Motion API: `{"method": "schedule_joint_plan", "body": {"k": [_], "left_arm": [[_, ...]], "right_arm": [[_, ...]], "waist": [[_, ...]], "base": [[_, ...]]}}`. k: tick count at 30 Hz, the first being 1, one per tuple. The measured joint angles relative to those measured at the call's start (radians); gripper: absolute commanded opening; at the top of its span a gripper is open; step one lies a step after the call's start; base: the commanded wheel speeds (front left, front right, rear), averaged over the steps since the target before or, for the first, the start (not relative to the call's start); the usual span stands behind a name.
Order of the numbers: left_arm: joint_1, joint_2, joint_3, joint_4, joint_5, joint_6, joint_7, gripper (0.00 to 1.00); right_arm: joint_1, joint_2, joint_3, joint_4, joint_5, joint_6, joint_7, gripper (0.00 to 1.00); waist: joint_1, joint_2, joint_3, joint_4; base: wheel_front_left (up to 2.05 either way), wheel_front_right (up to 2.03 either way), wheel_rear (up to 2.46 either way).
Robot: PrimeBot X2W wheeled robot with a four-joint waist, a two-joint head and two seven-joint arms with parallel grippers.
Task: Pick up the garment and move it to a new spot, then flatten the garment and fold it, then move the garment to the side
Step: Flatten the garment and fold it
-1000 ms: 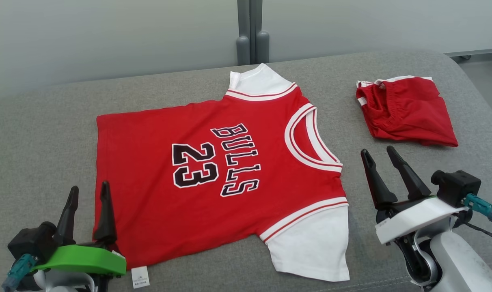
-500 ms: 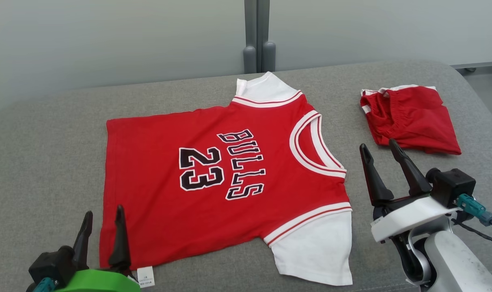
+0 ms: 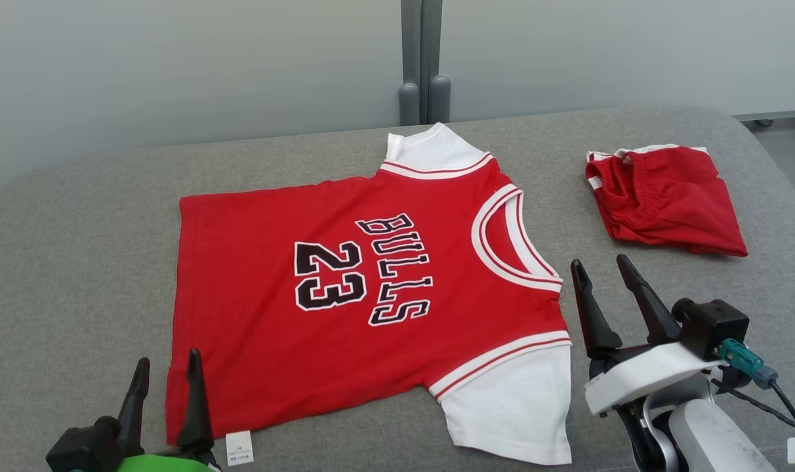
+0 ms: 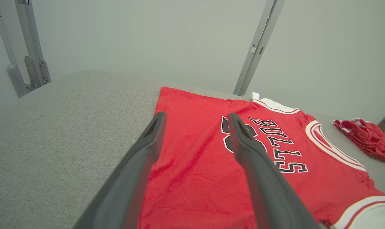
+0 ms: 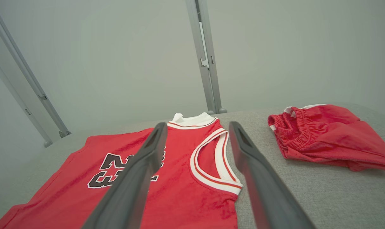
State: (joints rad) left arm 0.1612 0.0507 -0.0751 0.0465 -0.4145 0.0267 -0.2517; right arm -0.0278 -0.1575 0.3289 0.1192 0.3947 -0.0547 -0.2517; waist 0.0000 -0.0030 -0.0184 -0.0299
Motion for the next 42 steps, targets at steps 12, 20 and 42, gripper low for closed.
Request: {"method": "schedule_joint_plan", "body": {"k": [12, 20, 42], "left_arm": [[0.035, 0.000, -0.017, -0.012, 0.000, 0.008, 0.000, 1.00], [0.069, 0.000, -0.025, 0.019, -0.014, 0.010, 0.000, 1.00], [0.080, -0.002, -0.007, 0.175, -0.302, 0.031, 0.059, 1.00]], "right_arm": [[0.020, 0.003, -0.003, 0.002, -0.017, 0.000, 0.000, 1.00], [0.057, 0.004, -0.004, 0.027, -0.017, 0.001, 0.000, 1.00], [0.159, 0.060, 0.064, 0.205, 0.067, 0.078, 0.028, 1.00]], "waist": [[0.0000, 0.0000, -0.006, 0.001], [0.0000, 0.0000, -0.001, 0.002], [0.0000, 0.0000, 0.077, -0.017]], "base": [[0.00, 0.00, 0.00], [0.00, 0.00, 0.00], [0.00, 0.00, 0.00]]}}
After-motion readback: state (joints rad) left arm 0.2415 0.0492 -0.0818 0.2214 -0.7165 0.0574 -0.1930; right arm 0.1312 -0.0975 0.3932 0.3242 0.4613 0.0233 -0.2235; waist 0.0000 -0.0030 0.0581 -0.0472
